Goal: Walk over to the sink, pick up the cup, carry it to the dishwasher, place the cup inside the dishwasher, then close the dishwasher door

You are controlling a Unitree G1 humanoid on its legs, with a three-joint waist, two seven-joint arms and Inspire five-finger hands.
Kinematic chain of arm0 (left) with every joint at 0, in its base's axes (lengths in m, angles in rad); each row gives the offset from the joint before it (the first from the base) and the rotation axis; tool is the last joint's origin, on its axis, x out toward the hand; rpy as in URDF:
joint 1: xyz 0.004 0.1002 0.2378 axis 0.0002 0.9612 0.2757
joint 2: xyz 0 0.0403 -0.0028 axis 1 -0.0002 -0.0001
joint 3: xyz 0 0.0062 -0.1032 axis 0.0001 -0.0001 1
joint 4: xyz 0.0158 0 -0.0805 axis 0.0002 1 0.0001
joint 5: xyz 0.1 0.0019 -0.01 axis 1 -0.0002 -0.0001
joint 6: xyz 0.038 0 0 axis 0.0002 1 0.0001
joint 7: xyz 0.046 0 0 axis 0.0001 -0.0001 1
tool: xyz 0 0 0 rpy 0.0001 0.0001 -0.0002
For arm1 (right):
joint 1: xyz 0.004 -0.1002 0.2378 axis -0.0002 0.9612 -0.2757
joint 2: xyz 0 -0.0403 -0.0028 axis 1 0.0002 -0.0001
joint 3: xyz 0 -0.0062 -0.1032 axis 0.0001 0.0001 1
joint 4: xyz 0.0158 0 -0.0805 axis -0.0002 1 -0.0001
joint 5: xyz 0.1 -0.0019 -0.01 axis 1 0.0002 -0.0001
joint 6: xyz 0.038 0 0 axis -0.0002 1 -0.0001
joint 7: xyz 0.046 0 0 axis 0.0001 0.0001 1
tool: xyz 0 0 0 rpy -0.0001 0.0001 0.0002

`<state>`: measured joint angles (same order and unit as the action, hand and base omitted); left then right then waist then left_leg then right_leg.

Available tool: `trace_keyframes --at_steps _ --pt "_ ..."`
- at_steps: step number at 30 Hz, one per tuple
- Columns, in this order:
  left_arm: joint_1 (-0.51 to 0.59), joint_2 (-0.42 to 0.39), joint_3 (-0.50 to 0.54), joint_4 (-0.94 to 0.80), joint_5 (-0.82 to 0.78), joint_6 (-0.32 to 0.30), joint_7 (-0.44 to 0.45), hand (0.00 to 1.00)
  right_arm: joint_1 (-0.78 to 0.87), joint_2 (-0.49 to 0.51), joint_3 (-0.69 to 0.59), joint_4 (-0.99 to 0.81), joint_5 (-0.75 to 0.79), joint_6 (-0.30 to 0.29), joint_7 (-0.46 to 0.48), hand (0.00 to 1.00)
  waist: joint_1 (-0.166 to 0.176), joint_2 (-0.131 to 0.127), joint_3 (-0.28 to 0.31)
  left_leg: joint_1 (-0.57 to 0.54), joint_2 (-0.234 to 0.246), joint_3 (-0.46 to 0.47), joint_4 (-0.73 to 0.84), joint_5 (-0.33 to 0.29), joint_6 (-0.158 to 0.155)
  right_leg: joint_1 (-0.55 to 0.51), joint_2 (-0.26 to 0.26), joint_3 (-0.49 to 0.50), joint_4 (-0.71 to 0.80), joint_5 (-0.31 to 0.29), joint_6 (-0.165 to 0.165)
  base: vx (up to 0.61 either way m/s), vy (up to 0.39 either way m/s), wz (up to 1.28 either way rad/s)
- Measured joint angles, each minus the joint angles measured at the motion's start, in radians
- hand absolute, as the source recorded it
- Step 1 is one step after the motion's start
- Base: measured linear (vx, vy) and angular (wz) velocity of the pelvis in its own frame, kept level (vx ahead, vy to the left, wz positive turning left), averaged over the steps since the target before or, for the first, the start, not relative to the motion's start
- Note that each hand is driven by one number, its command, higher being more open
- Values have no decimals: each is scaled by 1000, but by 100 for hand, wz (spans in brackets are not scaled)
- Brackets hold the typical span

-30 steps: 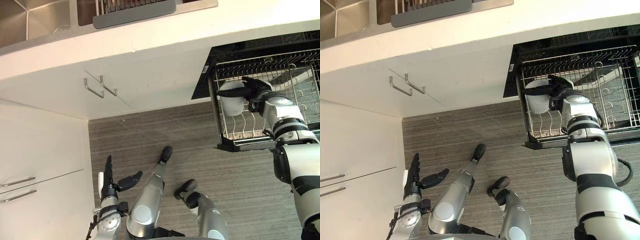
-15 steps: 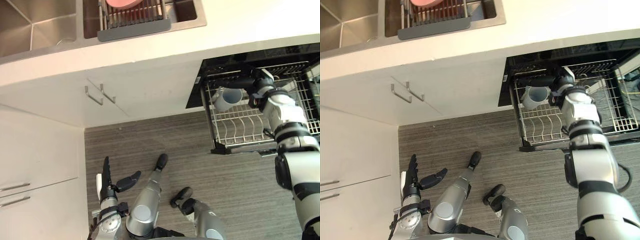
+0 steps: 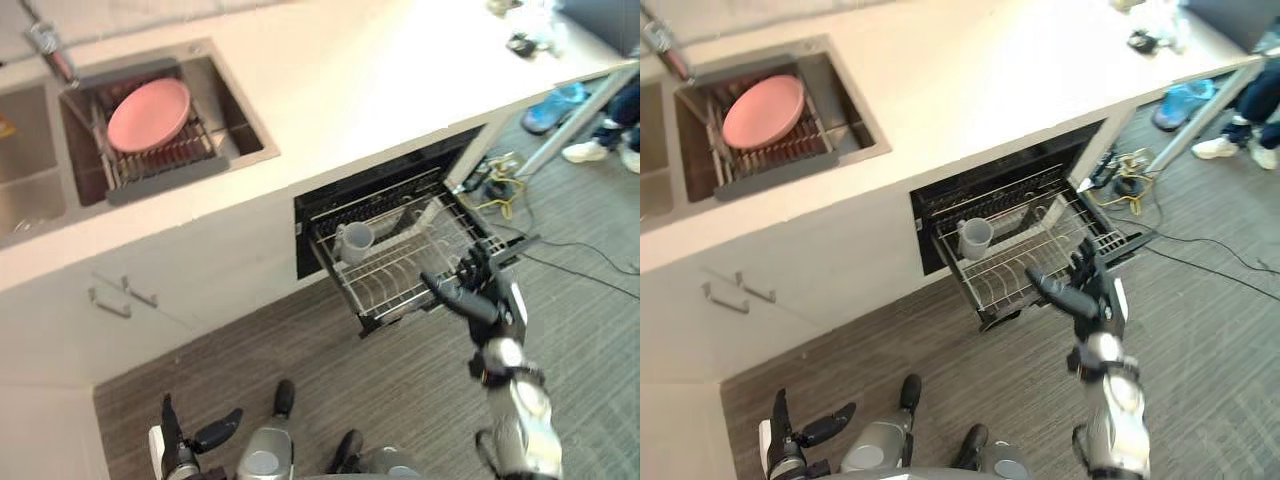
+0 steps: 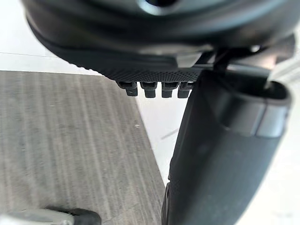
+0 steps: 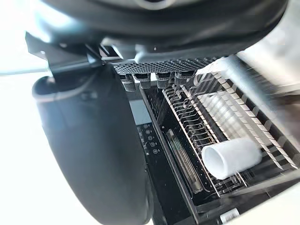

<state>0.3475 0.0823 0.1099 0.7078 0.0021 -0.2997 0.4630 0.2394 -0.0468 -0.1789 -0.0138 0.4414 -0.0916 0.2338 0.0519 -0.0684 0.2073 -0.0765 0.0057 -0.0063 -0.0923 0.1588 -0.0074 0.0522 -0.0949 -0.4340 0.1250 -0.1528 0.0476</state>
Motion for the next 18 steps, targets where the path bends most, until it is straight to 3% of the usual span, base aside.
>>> trace_keyframes --at_steps 2,6,10,11,14,15,16,18 --pt "6 -10 13 11 -1 0 0 100 19 17 49 -44 -2 -1 51 100 0 3 -27 4 4 14 0 -11 -5 6 6 12 -18 5 6 -19 -13 -16" --pt "10 -64 101 35 -5 1 13 100 9 32 145 -222 -1 -71 172 100 13 14 -76 10 -3 8 0 -11 1 41 10 -5 -63 36 3 23 1 11" --pt "44 -91 149 47 -4 -1 12 100 -43 31 137 -292 29 -145 154 100 23 23 -97 16 -34 -50 0 -24 15 91 -7 -77 -74 32 14 2 17 49" --pt "49 -94 156 53 -15 -1 10 100 -51 31 129 -292 29 -149 147 100 26 24 -97 14 -31 -24 -1 -29 18 94 -11 -87 -75 32 16 -43 33 58" --pt "46 -108 199 111 -21 -5 -8 100 -55 3 27 -297 44 -151 87 100 9 28 -101 0 -3 244 8 -68 20 150 -44 -224 -115 47 47 -23 75 110" --pt "48 -114 200 130 -19 -5 -11 100 -55 -12 -12 -295 61 -151 70 100 9 45 -106 -5 0 291 16 -65 20 156 -55 -260 -112 44 60 31 233 134" --pt "65 -135 209 143 -8 -5 -13 100 -61 -32 -53 -285 87 -152 55 100 12 76 -114 -7 -5 300 7 -26 23 163 -64 -285 -100 38 72 32 207 83" --pt "95 -158 230 158 -1 -4 -11 100 -84 -32 -69 -258 92 -153 40 100 17 92 -122 -2 -31 293 0 -18 48 174 -87 -300 -93 39 89 58 196 38"
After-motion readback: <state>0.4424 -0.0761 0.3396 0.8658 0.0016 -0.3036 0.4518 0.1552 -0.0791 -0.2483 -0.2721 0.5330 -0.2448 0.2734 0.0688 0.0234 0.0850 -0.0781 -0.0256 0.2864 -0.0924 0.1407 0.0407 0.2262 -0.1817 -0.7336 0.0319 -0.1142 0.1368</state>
